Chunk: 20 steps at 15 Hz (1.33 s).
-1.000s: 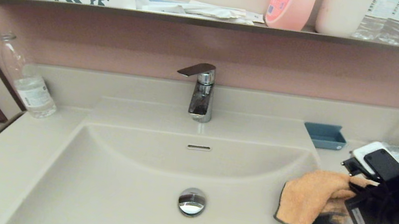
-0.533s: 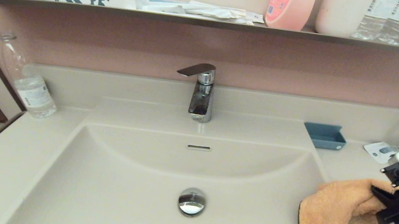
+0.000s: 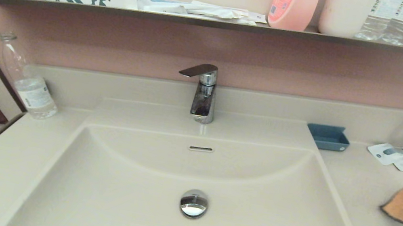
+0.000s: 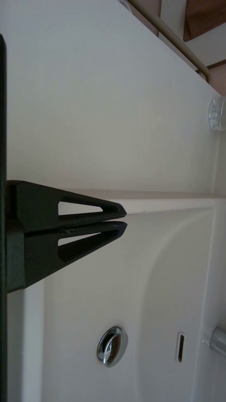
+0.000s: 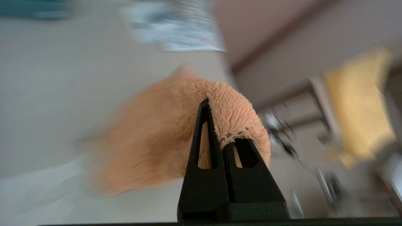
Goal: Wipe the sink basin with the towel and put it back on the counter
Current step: Wipe the sink
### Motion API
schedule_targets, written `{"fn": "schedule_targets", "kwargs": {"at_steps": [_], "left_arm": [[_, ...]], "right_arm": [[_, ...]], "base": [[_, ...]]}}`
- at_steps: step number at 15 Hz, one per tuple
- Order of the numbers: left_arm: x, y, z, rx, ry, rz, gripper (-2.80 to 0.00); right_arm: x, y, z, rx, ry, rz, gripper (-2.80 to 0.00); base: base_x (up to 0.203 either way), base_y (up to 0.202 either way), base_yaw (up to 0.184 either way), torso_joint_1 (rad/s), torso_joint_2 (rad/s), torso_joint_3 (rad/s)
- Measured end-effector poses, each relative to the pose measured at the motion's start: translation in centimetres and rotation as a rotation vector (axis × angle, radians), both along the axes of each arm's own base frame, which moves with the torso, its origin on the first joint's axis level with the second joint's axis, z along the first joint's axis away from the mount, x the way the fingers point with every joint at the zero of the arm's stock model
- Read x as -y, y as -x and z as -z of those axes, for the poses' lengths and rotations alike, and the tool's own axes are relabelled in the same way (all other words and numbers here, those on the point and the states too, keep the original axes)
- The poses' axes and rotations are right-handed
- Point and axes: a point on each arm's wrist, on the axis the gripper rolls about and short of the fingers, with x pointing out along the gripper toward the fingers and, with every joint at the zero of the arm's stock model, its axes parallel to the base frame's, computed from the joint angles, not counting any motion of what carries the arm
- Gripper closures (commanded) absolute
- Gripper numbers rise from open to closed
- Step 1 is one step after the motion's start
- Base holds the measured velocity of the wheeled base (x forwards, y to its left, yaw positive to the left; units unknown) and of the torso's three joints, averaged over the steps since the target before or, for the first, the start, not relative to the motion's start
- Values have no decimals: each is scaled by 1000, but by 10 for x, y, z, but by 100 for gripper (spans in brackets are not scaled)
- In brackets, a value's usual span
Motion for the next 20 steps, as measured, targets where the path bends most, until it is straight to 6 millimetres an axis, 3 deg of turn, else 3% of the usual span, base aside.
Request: {"fn": "schedule_targets", "kwargs": {"at_steps": [3, 5, 11, 12, 17, 20], "left_arm": [[0, 0, 0, 0, 1, 0, 0], [0, 0, 0, 0, 0, 0, 0], [0, 0, 0, 0, 1, 0, 0], [0, 0, 0, 0, 1, 0, 0], [0, 0, 0, 0, 0, 0, 0], [0, 0, 0, 0, 0, 0, 0]], "right_arm": [[34, -10, -3, 2, -26, 102, 0], [43, -17, 4, -20, -45, 122, 0], [34, -34, 30, -45, -205, 74, 0], [33, -36, 36, -65, -207, 77, -280], [34, -39, 44, -139, -162, 99, -280], [41, -31, 23, -225, -74, 134, -280]], "base": [[0, 0, 0, 0, 0, 0], [0, 0, 0, 0, 0, 0], [0, 0, 0, 0, 0, 0], [0, 0, 0, 0, 0, 0], [0, 0, 0, 0, 0, 0], [0, 0, 0, 0, 0, 0]]}}
